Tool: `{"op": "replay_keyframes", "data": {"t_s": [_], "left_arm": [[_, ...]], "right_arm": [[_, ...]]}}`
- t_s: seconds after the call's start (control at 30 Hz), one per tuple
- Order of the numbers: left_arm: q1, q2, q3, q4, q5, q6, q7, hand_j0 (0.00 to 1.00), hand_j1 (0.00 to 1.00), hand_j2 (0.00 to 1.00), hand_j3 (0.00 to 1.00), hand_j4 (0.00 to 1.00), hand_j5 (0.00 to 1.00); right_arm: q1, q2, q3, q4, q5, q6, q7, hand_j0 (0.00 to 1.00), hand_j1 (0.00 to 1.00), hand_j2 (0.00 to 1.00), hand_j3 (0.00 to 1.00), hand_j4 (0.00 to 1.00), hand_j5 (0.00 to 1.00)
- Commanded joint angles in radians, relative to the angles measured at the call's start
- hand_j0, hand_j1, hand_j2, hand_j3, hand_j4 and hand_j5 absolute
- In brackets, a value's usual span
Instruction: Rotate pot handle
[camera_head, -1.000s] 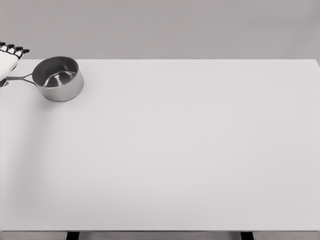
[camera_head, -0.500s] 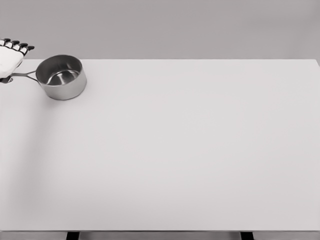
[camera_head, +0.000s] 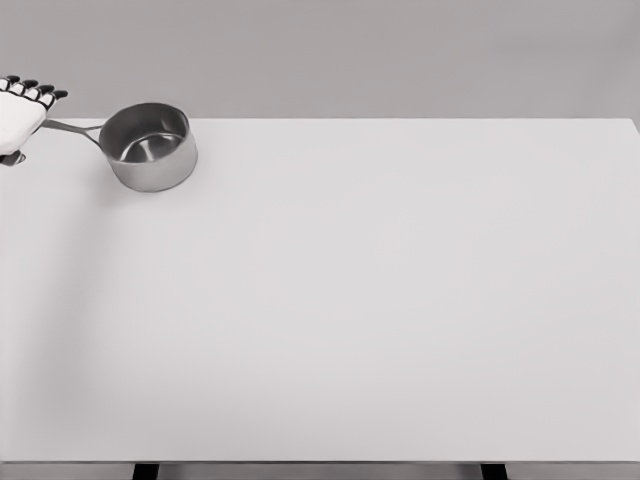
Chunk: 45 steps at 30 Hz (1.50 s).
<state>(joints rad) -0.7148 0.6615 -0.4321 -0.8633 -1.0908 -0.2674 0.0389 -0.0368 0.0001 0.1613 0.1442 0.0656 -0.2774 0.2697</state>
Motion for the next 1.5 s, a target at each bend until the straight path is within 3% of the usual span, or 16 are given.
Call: {"op": "replay_keyframes", "data": {"t_s": [0.0, 0.23, 0.37, 0.47, 0.57, 0.73, 0.8, 0.87, 1.13, 1.47], "left_arm": [[0.0, 0.004, 0.001, 0.0, 0.008, -0.004, -0.001, 1.0, 1.0, 1.0, 1.0, 1.0, 1.0], [-0.005, 0.033, 0.003, -0.008, 0.048, -0.131, -0.013, 1.0, 1.0, 1.0, 1.0, 1.0, 1.0], [-0.029, 0.047, -0.001, -0.014, 0.038, -0.158, -0.134, 1.0, 1.0, 1.0, 1.0, 1.0, 1.0], [-0.046, 0.078, 0.003, -0.008, 0.051, -0.161, -0.142, 1.0, 1.0, 1.0, 1.0, 1.0, 1.0], [-0.049, 0.132, 0.001, -0.033, 0.193, -0.204, -0.145, 1.0, 1.0, 1.0, 1.0, 1.0, 1.0], [-0.084, 0.124, -0.007, -0.019, 0.195, -0.21, -0.175, 1.0, 1.0, 1.0, 1.0, 1.0, 1.0], [-0.126, 0.107, -0.083, 0.042, 0.198, -0.208, -0.18, 1.0, 1.0, 1.0, 1.0, 1.0, 1.0], [-0.147, 0.081, -0.105, 0.096, 0.196, -0.208, -0.18, 1.0, 1.0, 1.0, 1.0, 1.0, 1.0], [-0.149, 0.049, -0.112, 0.11, 0.189, -0.204, -0.182, 1.0, 1.0, 1.0, 1.0, 1.0, 1.0], [-0.184, 0.032, -0.148, 0.122, 0.187, -0.196, -0.289, 1.0, 1.0, 1.0, 1.0, 1.0, 1.0]], "right_arm": [[0.0, 0.0, 0.0, 0.0, 0.0, 0.0, 0.0, 1.0, 1.0, 1.0, 1.0, 1.0, 1.0], [0.0, 0.0, 0.0, 0.0, 0.0, 0.0, 0.0, 1.0, 1.0, 1.0, 1.0, 1.0, 1.0], [0.0, 0.0, 0.0, 0.0, 0.0, 0.0, 0.0, 1.0, 1.0, 1.0, 1.0, 1.0, 1.0], [0.0, 0.0, 0.0, 0.0, 0.0, 0.0, 0.0, 1.0, 1.0, 1.0, 1.0, 1.0, 1.0], [0.0, 0.0, 0.0, 0.0, 0.0, 0.0, 0.0, 1.0, 1.0, 1.0, 1.0, 1.0, 1.0], [0.0, 0.0, 0.0, 0.0, 0.0, 0.0, 0.0, 1.0, 1.0, 1.0, 1.0, 1.0, 1.0], [0.0, 0.0, 0.0, 0.0, 0.0, 0.0, 0.0, 1.0, 1.0, 1.0, 1.0, 1.0, 1.0], [0.0, 0.0, 0.0, 0.0, 0.0, 0.0, 0.0, 1.0, 1.0, 1.0, 1.0, 1.0, 1.0], [0.0, 0.0, 0.0, 0.0, 0.0, 0.0, 0.0, 1.0, 1.0, 1.0, 1.0, 1.0, 1.0], [0.0, 0.0, 0.0, 0.0, 0.0, 0.0, 0.0, 1.0, 1.0, 1.0, 1.0, 1.0, 1.0]]}}
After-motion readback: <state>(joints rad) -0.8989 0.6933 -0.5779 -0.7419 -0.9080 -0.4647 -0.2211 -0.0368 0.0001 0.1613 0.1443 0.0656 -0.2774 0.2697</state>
